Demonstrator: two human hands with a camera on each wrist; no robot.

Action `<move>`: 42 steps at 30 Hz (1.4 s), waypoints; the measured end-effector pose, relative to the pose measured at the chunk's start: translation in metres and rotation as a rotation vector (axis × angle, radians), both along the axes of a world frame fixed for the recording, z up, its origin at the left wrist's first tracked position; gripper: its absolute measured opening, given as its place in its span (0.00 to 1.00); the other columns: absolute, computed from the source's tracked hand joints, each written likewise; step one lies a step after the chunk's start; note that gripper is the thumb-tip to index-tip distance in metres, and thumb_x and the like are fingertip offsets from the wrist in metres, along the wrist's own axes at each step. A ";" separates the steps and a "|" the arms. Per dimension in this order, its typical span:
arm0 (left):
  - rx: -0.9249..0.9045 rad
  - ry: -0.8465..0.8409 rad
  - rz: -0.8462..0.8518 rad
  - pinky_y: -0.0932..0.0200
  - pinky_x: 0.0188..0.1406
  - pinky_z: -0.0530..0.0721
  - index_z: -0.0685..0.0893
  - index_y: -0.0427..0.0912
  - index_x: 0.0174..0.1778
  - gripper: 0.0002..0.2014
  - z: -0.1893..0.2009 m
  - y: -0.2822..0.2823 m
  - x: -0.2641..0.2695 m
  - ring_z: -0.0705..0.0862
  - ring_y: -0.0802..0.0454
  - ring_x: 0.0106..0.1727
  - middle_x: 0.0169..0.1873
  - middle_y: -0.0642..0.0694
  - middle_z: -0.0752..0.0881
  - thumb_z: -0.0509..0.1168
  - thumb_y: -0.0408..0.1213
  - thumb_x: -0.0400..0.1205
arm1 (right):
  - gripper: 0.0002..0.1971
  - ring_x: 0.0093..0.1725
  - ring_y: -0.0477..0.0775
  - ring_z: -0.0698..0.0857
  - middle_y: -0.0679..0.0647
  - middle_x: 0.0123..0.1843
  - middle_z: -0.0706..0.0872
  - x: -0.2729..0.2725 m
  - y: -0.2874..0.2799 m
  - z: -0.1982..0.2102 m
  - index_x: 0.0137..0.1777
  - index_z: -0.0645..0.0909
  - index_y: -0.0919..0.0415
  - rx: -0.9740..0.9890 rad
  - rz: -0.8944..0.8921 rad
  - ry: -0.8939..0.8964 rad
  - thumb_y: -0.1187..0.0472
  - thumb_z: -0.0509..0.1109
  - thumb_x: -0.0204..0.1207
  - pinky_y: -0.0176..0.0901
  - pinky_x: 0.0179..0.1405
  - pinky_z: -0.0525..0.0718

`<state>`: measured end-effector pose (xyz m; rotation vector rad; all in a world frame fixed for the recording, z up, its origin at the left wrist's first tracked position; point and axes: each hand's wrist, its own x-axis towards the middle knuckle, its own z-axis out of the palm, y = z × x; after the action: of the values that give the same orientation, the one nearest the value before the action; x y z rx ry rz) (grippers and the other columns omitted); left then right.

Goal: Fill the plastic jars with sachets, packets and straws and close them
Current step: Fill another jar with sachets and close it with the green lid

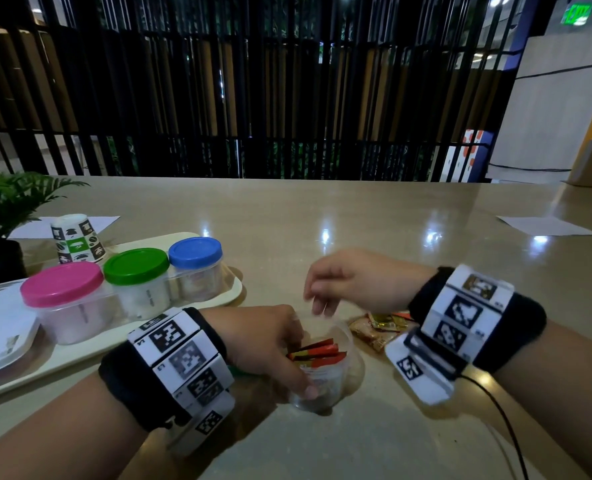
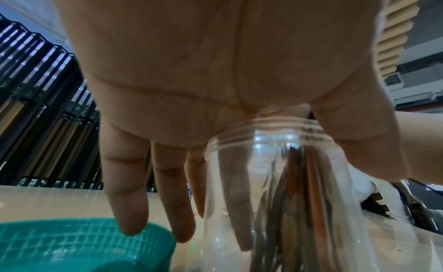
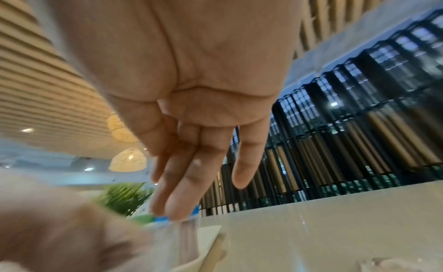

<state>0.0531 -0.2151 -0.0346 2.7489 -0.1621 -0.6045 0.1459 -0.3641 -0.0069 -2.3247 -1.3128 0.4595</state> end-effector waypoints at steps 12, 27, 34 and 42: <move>0.060 0.017 -0.008 0.52 0.69 0.77 0.82 0.50 0.66 0.31 -0.006 0.006 0.006 0.74 0.56 0.65 0.66 0.58 0.70 0.72 0.64 0.71 | 0.11 0.60 0.52 0.81 0.50 0.63 0.82 0.104 0.021 -0.027 0.61 0.78 0.52 -0.409 -0.280 -0.347 0.61 0.67 0.80 0.46 0.62 0.80; 0.070 -0.009 -0.036 0.51 0.69 0.77 0.84 0.50 0.63 0.31 -0.011 0.008 0.006 0.73 0.57 0.65 0.65 0.60 0.70 0.72 0.66 0.69 | 0.29 0.52 0.52 0.79 0.53 0.65 0.77 0.116 0.018 -0.046 0.72 0.69 0.49 -0.627 -0.192 -0.218 0.64 0.75 0.72 0.47 0.50 0.83; 0.066 0.025 -0.002 0.52 0.71 0.76 0.82 0.51 0.66 0.31 -0.008 0.005 0.006 0.73 0.56 0.66 0.66 0.60 0.70 0.72 0.64 0.70 | 0.05 0.39 0.48 0.81 0.48 0.44 0.82 0.099 0.015 -0.033 0.43 0.81 0.54 -0.403 -0.212 -0.298 0.61 0.75 0.70 0.39 0.33 0.80; 0.077 0.003 0.011 0.52 0.72 0.75 0.81 0.49 0.68 0.35 -0.005 0.002 0.004 0.73 0.56 0.66 0.66 0.59 0.71 0.73 0.65 0.69 | 0.10 0.41 0.55 0.88 0.55 0.48 0.86 0.055 -0.008 0.017 0.47 0.74 0.53 0.206 -0.158 -0.062 0.66 0.72 0.75 0.52 0.41 0.87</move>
<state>0.0570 -0.2127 -0.0399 2.8207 -0.1258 -0.6246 0.2009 -0.3718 0.0104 -2.2617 -1.1346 0.1933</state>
